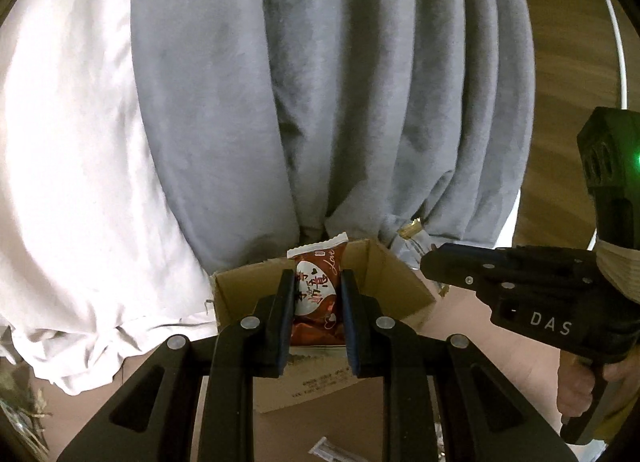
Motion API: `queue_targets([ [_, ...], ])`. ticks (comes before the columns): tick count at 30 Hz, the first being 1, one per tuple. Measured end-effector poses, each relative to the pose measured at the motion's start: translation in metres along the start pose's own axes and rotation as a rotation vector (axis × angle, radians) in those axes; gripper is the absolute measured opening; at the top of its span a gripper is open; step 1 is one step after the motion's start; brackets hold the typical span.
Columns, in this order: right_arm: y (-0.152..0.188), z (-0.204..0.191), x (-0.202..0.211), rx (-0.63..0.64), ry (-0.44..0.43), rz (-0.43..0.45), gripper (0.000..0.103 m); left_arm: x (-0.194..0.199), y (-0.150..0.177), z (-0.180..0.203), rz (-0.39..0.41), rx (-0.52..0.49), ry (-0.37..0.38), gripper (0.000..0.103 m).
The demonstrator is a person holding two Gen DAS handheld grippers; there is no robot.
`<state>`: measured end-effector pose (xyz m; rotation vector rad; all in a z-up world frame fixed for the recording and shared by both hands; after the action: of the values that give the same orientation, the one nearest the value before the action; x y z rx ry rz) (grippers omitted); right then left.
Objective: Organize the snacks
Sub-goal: 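Carry both snacks over the box and open both tools to drop them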
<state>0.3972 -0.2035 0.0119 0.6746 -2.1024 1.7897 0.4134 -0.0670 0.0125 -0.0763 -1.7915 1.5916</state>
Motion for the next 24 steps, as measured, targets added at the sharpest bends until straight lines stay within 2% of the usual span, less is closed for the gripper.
queue_targets([
  [12,-0.029,0.003,-0.055,0.036,0.007,-0.079,0.020,-0.053,-0.018,-0.029,-0.083,0.040,0.005,0.024],
  [13,-0.031,0.005,-0.059,0.032,0.009,-0.087,0.020,-0.055,-0.019,-0.031,-0.086,0.044,0.004,0.025],
  [15,-0.033,0.008,-0.066,0.019,0.015,-0.099,0.021,-0.059,-0.021,-0.034,-0.088,0.054,-0.004,0.043],
  [16,-0.034,0.010,-0.069,0.011,0.026,-0.106,0.022,-0.058,-0.022,-0.035,-0.083,0.060,-0.011,0.045],
  [19,-0.035,0.014,-0.072,0.007,0.070,-0.117,0.036,-0.055,-0.024,-0.037,-0.069,0.070,-0.024,0.046],
  [24,-0.027,0.018,-0.061,0.010,0.102,-0.103,0.037,-0.037,-0.016,-0.027,-0.050,0.048,-0.062,0.049],
])
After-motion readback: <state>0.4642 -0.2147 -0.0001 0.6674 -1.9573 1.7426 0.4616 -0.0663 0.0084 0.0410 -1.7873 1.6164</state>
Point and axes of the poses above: each gripper's, at about its wrist camera, not at the fingertips, and x roughly against the way its jaws point, z to its right, y to its underside, the point moved 3 cm from there along -x, roughly the way its jaws point, and after that the axes turned 6 degrees about y, right-handed, at the moved point
